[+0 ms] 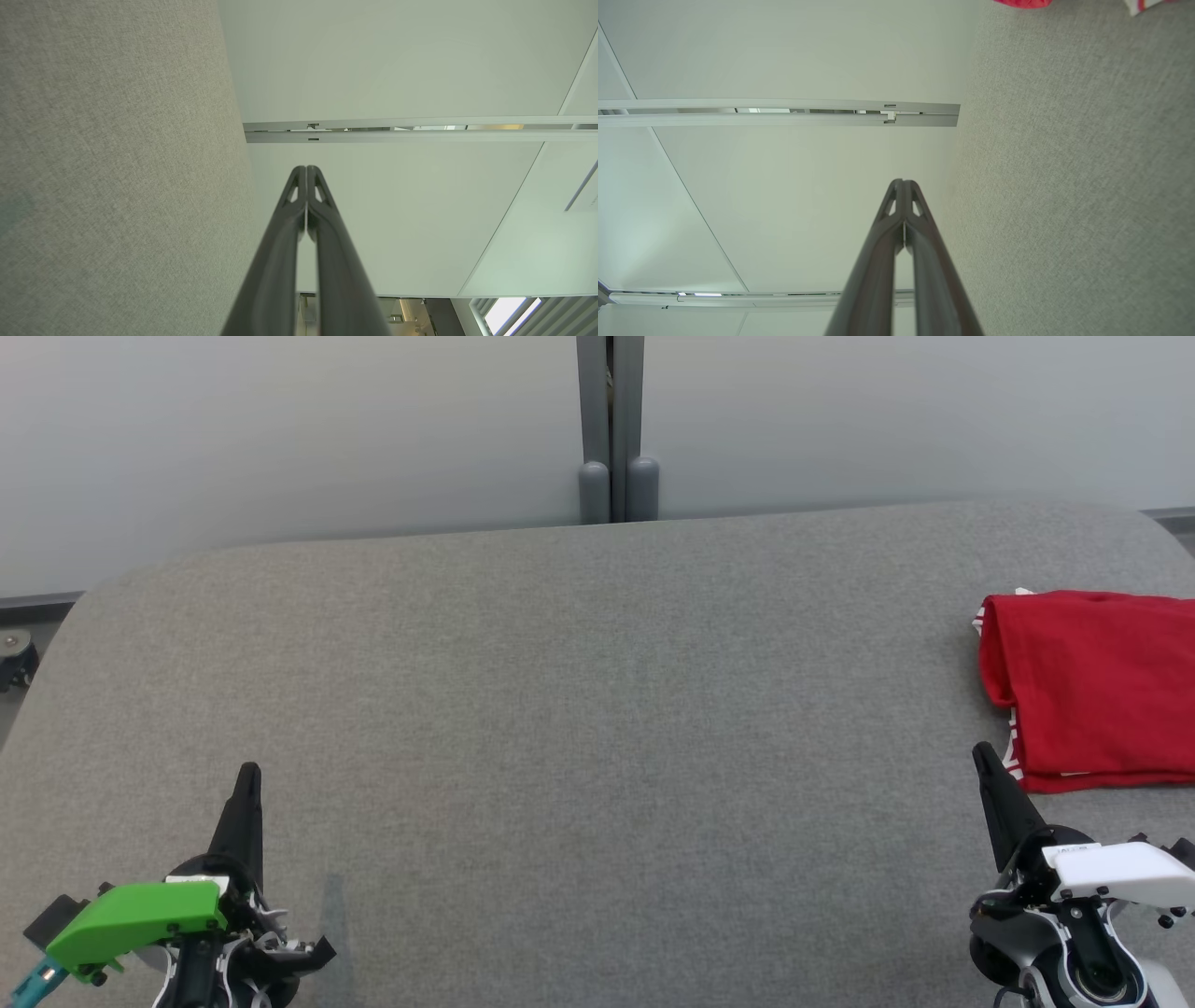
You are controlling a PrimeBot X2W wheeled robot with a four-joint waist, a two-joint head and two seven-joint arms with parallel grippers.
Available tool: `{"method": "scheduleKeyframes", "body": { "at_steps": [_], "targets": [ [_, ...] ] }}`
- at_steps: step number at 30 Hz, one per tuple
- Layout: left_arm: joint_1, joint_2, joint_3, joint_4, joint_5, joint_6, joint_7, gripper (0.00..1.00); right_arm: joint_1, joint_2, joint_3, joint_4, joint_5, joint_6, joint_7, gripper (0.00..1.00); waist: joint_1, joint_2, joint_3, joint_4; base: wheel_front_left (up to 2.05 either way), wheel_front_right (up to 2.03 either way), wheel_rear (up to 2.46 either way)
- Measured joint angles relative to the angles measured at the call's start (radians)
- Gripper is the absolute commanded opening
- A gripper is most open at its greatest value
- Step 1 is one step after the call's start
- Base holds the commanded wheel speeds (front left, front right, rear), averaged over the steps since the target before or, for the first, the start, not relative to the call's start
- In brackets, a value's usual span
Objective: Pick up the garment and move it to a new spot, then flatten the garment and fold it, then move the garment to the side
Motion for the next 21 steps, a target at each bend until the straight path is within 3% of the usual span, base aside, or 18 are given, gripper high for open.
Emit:
{"method": "scheduleKeyframes", "body": {
  "at_steps": [21],
  "targets": [
    [0.0, 0.0, 0.0, 0.0, 0.0, 0.0, 0.0, 0.0, 0.0, 0.0, 0.0, 0.0, 0.0, 0.0, 0.0, 0.0, 0.0, 0.0, 0.0, 0.0, 0.0, 0.0, 0.0]
  ]
}}
